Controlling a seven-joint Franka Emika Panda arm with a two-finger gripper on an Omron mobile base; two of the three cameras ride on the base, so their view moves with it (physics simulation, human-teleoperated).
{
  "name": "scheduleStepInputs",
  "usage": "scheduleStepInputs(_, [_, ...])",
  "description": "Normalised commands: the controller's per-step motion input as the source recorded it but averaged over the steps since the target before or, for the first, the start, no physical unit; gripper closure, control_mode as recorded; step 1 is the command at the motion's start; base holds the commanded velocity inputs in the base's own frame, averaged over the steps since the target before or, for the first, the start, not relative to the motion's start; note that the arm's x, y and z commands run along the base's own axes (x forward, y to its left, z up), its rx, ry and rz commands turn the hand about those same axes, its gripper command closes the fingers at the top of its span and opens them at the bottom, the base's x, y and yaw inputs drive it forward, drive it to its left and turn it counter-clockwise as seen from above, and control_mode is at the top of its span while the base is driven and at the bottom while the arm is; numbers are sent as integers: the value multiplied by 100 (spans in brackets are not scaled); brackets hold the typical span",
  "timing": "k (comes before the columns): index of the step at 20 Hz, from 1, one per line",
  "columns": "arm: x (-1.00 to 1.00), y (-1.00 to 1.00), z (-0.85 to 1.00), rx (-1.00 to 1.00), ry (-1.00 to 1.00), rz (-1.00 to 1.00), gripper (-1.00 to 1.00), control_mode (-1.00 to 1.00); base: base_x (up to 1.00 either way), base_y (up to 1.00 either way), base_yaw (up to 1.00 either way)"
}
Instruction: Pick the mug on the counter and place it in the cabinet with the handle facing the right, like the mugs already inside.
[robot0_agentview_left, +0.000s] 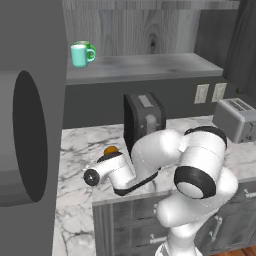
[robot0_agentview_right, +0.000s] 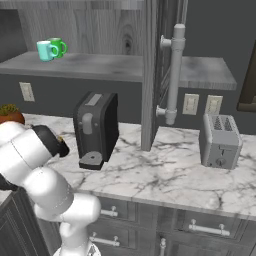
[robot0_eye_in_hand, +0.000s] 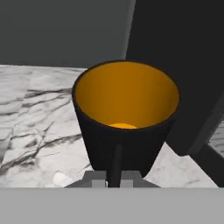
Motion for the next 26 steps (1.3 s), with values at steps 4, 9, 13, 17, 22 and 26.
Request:
scheduleStepInputs(4, [-46,0,52,0,-19,1,100,-100,0,0,0])
scheduleStepInputs(9, [-16,0,76,0,-13,4,100,-100,0,0,0])
scheduleStepInputs(13, [0,0,77,1,-1,9,100,-100,0,0,0])
scheduleStepInputs(17, [0,0,48,6,0,13,100,-100,0,0,0])
scheduleStepInputs(22, [-16,0,18,11,6,18,100,-100,0,0,0])
scheduleStepInputs(26, [-19,-1,24,17,8,22,100,-100,0,0,0])
